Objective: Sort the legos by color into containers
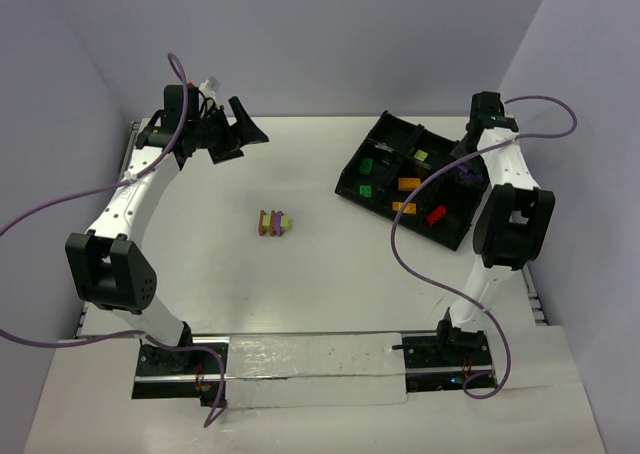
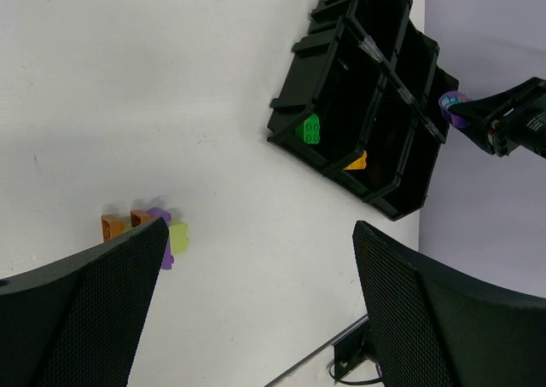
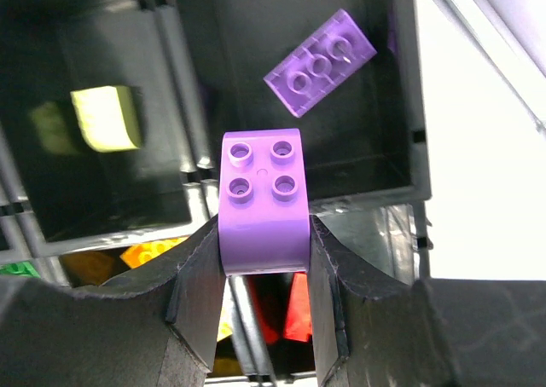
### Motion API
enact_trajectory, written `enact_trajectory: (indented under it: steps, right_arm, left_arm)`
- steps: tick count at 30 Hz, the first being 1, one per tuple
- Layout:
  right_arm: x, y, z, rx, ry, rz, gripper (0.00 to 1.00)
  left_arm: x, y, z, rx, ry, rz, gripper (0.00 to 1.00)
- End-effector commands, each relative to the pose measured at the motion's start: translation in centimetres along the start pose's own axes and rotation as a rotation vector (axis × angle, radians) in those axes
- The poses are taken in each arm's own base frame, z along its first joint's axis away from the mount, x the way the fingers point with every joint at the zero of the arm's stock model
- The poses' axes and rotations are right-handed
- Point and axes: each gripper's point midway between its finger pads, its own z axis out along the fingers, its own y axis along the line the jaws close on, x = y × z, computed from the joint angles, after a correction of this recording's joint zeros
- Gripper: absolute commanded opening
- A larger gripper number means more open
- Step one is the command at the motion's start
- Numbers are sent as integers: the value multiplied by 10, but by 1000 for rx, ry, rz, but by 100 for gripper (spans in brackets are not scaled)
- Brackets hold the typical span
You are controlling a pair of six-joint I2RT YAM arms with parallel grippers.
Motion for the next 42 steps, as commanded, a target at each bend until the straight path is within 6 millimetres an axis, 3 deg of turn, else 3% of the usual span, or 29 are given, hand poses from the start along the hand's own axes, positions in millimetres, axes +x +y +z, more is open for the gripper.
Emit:
enact_trajectory:
  steps: [1, 4, 8, 9, 14, 20, 25, 30, 33, 38, 42]
  right_arm:
    - [-26, -12, -15, -2, -93, 60, 0]
    - [-28, -14, -12, 1, -90, 71, 2]
    - [-32, -11, -6, -2, -89, 78, 16]
    - [-34, -10, -5, -3, -91, 80, 25]
    - [-36, -11, 3, 14, -92, 68, 51]
    - [-36, -8, 8, 5, -81, 53, 61]
    - [-42, -2, -2, -35, -99, 56, 58]
    - [-45, 46, -33, -263, -156, -4, 35]
    - [-37, 65, -42, -305, -150, -51, 31]
    - [-12, 107, -76, -404, -143, -159, 35]
    - [23, 148, -108, -508, -114, -259, 39]
  left_arm:
    - [-9, -6, -9, -2, -37, 14, 97]
    - [-9, -5, -7, -7, -36, 11, 97]
    - [-9, -3, -5, -17, -29, 5, 97]
    - [-9, -2, -3, -24, -24, 0, 97]
    - [-9, 3, 1, -45, -14, -20, 97]
    - [-6, 14, 14, -87, 26, -60, 97]
    - [-10, 15, 18, -110, 48, -69, 97]
    - [-13, 19, 27, -135, 72, -77, 97]
    - [-15, 22, 32, -140, 80, -75, 97]
    - [3, 44, 43, -196, 121, -79, 96]
    - [21, 60, 48, -267, 151, -39, 95]
